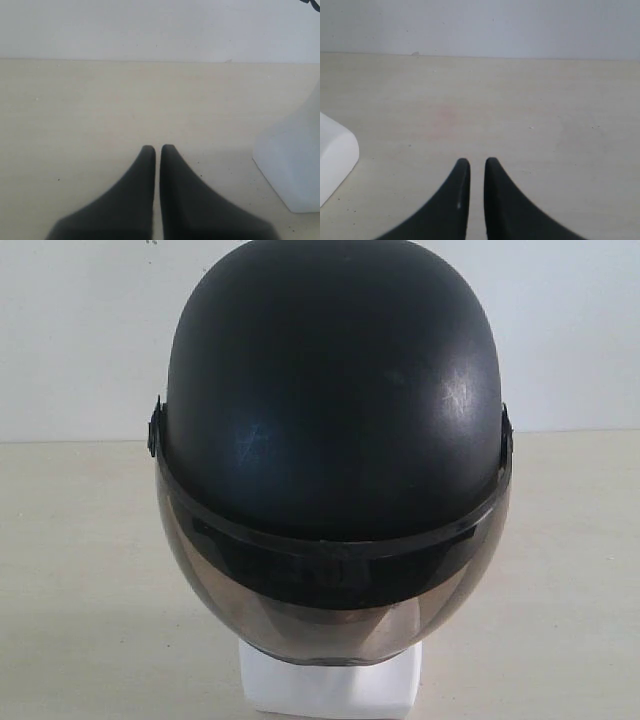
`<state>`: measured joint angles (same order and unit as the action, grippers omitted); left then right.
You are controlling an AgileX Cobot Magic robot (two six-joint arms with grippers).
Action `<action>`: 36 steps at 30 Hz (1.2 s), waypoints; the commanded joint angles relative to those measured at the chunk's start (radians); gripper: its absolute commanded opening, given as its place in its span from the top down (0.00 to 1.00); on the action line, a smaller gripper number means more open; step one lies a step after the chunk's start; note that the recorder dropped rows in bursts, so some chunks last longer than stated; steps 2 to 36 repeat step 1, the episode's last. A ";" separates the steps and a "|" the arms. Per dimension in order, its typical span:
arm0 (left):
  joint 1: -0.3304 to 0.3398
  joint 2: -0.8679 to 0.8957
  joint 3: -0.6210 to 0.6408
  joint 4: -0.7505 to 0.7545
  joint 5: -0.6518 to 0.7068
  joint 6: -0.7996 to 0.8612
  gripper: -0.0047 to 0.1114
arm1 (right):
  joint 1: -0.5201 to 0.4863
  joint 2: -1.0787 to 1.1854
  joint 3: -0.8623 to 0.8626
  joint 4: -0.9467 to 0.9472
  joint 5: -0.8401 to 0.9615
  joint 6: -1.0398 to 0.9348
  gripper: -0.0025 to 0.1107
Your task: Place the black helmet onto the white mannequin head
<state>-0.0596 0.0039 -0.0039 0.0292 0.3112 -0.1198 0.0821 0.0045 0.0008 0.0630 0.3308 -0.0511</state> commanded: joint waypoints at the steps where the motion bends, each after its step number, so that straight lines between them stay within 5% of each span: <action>1: 0.002 -0.004 0.004 -0.003 0.000 0.004 0.92 | -0.003 -0.004 -0.001 -0.003 -0.007 -0.003 0.87; 36: 0.002 -0.004 0.004 -0.003 0.000 0.004 0.92 | -0.003 -0.004 -0.001 -0.003 -0.007 -0.003 0.87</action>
